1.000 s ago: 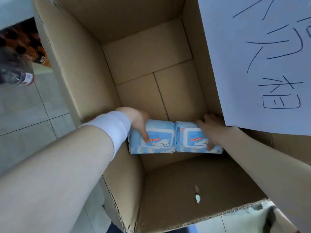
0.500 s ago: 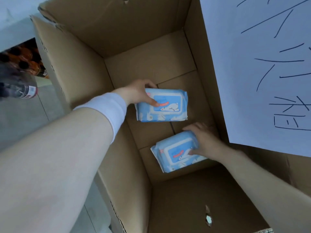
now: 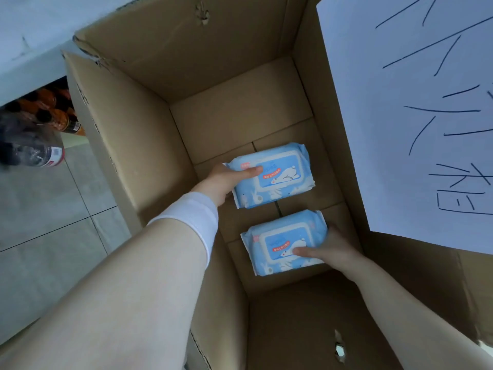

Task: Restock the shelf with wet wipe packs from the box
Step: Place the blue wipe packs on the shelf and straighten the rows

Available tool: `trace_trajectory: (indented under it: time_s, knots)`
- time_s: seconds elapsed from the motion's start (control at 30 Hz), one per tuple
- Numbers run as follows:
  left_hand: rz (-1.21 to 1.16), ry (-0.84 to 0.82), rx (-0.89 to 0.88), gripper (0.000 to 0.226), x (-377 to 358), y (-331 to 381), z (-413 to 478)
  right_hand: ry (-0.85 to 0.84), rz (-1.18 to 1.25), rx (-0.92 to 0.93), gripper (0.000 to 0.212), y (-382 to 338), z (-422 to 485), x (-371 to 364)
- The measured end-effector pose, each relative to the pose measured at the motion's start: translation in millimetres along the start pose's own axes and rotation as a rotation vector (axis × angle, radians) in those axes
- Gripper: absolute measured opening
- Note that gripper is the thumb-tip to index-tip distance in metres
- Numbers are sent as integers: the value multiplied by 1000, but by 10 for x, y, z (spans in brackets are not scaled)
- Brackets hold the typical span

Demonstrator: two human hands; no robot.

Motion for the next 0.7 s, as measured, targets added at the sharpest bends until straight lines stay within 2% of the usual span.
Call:
trace_trajectory:
  time_s: [0.03, 0.1, 0.2, 0.3, 0.43, 0.6, 0.63, 0.7]
  knots:
    - [-18, -13, -7, 19, -16, 14, -33, -29, -31, -6, 48, -1, -40, -19]
    - [-73, -6, -50, 36, -46, 77, -102, -39, -46, -17, 37, -6, -142, -35]
    - [-101, 50, -144, 59, -125, 163, -227, 55, -33, 42, 45, -68, -312, -46]
    - [-74, 102, -241, 51, -158, 257, -445, 154, 17, 73, 59, -65, -536, -50]
    - [-40, 198, -399, 52, 103, 537, -979, 310, 55, 111, 61, -131, -987, 157]
    - [-248, 246, -543, 33, 834, 720, -1883, 333, 197, 231, 54, -304, -1782, 374]
    - [-294, 243, -556, 29, 990, 710, -2067, 309, 232, 272, 58, -353, -1963, 378]
    - [-383, 218, -563, 20, 1279, 652, -2487, 267, 270, 345, 81, -446, -2365, 328]
Point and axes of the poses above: each hand's wrist, its own z-axis towards the middle knuckle, its own x-axis out of the back of the hand, y = z × x, the point moved 10 cm from there along z, towards the middle knuckle, and after that the axes turned 5 degrees about y, right-handed, at the moved point
